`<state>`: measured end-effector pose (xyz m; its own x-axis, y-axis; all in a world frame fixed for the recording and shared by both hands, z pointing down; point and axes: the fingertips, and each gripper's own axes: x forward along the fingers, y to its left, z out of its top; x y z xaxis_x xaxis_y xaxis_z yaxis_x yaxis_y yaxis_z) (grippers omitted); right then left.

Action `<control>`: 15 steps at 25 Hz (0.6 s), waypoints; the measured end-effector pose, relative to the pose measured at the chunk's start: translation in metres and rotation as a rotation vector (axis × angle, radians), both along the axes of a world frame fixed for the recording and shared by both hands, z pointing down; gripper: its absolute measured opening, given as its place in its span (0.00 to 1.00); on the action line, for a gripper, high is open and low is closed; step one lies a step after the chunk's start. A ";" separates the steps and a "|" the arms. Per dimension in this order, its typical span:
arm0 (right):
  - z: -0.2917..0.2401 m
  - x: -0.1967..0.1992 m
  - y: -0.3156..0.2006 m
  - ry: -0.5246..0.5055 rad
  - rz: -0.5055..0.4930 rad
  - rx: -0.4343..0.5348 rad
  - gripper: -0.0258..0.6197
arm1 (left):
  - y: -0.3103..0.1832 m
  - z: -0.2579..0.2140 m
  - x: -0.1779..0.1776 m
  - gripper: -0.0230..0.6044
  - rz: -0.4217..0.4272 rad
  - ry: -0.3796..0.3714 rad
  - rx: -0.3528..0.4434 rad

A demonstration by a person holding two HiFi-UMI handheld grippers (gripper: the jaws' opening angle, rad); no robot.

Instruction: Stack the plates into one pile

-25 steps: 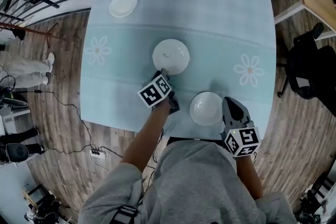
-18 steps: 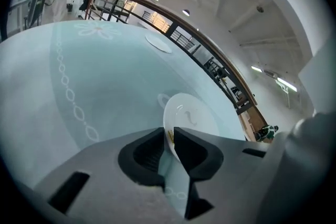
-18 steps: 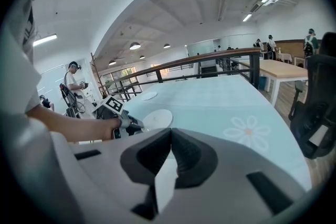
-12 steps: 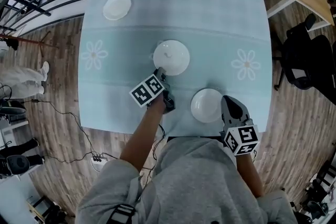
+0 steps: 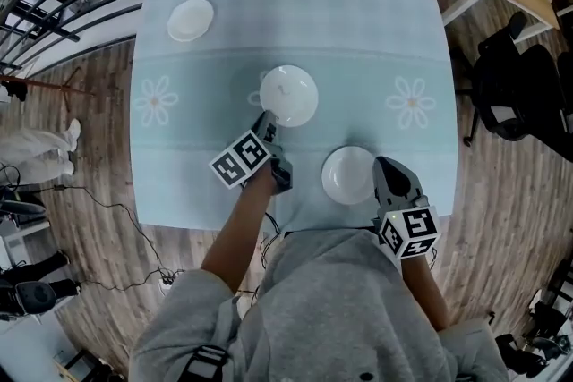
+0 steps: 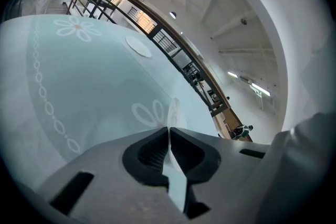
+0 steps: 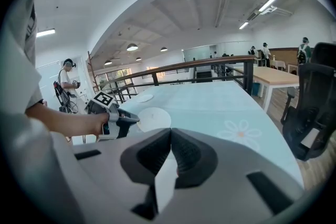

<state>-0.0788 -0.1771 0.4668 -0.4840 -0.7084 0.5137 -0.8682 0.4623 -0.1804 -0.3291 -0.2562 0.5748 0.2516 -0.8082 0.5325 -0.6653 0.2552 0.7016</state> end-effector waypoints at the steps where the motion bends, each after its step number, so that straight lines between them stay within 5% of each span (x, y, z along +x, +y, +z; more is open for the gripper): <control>1: -0.001 0.002 0.001 -0.001 0.003 0.004 0.08 | 0.000 -0.006 0.002 0.09 0.008 -0.001 0.017; 15: -0.016 0.046 0.024 -0.042 0.032 0.080 0.08 | 0.021 -0.079 0.043 0.08 0.080 0.003 0.196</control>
